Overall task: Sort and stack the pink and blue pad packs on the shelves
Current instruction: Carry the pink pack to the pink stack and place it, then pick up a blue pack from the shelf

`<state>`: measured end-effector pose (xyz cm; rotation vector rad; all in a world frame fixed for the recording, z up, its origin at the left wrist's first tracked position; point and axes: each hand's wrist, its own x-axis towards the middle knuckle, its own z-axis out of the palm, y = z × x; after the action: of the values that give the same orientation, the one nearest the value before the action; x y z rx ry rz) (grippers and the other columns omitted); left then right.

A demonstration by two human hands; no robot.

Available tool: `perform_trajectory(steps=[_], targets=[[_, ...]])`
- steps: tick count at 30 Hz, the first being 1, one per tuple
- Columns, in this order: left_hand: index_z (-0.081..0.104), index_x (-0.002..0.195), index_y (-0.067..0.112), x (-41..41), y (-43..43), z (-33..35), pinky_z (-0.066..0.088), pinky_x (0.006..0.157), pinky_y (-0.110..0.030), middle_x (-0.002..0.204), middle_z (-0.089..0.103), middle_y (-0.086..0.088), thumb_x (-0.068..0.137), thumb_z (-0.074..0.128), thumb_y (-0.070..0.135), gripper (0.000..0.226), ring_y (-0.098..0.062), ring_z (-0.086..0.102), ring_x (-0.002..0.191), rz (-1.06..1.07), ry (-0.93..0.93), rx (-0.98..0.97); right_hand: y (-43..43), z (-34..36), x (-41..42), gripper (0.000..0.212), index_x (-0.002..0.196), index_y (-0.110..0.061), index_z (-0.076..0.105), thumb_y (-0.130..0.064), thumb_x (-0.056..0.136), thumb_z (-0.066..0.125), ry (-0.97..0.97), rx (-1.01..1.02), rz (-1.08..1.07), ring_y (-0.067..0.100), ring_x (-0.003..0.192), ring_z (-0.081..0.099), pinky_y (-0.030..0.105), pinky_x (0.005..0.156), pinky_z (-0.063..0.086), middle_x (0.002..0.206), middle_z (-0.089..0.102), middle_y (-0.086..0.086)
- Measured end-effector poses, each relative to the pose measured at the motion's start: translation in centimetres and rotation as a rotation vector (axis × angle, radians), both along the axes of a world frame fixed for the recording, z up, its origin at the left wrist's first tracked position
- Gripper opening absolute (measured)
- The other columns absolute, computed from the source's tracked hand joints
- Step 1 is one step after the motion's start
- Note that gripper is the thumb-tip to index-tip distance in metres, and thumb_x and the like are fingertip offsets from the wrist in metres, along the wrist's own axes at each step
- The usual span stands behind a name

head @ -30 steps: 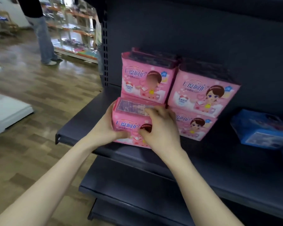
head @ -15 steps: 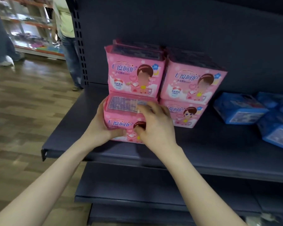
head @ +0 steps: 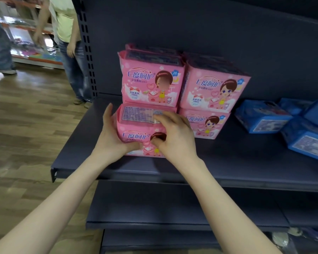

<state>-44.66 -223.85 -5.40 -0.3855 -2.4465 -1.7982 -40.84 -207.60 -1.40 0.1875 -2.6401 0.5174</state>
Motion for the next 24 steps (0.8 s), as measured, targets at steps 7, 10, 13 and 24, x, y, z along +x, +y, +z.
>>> perform_trajectory(steps=[7,10,13,24], targets=[[0.028,0.138,0.012,3.1,1.7,3.1,0.032,0.1,-0.057,0.14,0.035,-0.028,0.065,0.054,0.04,0.082,-0.047,0.028,0.132,0.127,0.487,-0.601,0.8,0.7,0.4,0.054,0.129,-0.016,0.053,-0.021,0.078,0.07,-0.11,-0.085,0.071,0.023,0.126,0.038,0.028,0.098,0.033,0.135,0.049,0.002],[0.04,0.13,0.011,3.9,3.9,4.9,0.04,0.089,-0.062,0.131,0.046,-0.027,0.068,0.049,0.039,0.068,-0.051,0.037,0.125,0.043,0.649,-0.762,3.1,1.4,1.5,0.054,0.129,-0.014,0.055,-0.017,0.077,0.069,-0.114,-0.229,0.045,0.022,0.124,0.045,0.027,0.099,0.035,0.133,0.052,0.006],[0.05,0.123,0.008,4.5,7.9,5.9,0.043,0.083,-0.062,0.125,0.051,-0.027,0.061,0.072,0.026,0.068,-0.052,0.042,0.121,-0.057,0.798,-0.832,6.7,1.6,3.5,0.056,0.13,-0.014,0.052,-0.017,0.076,0.068,-0.091,-0.206,-0.084,0.024,0.124,0.045,0.03,0.099,0.037,0.134,0.051,0.007],[0.058,0.12,0.006,8.6,27.1,4.7,0.046,0.08,-0.057,0.122,0.055,-0.025,0.057,0.083,0.026,0.071,-0.047,0.047,0.119,-0.57,0.837,-0.904,22.6,0.2,13.5,0.064,0.14,-0.018,0.037,-0.028,0.081,0.061,-0.242,0.021,-0.626,0.028,0.135,0.025,0.047,0.107,0.03,0.145,0.034,0.007]])
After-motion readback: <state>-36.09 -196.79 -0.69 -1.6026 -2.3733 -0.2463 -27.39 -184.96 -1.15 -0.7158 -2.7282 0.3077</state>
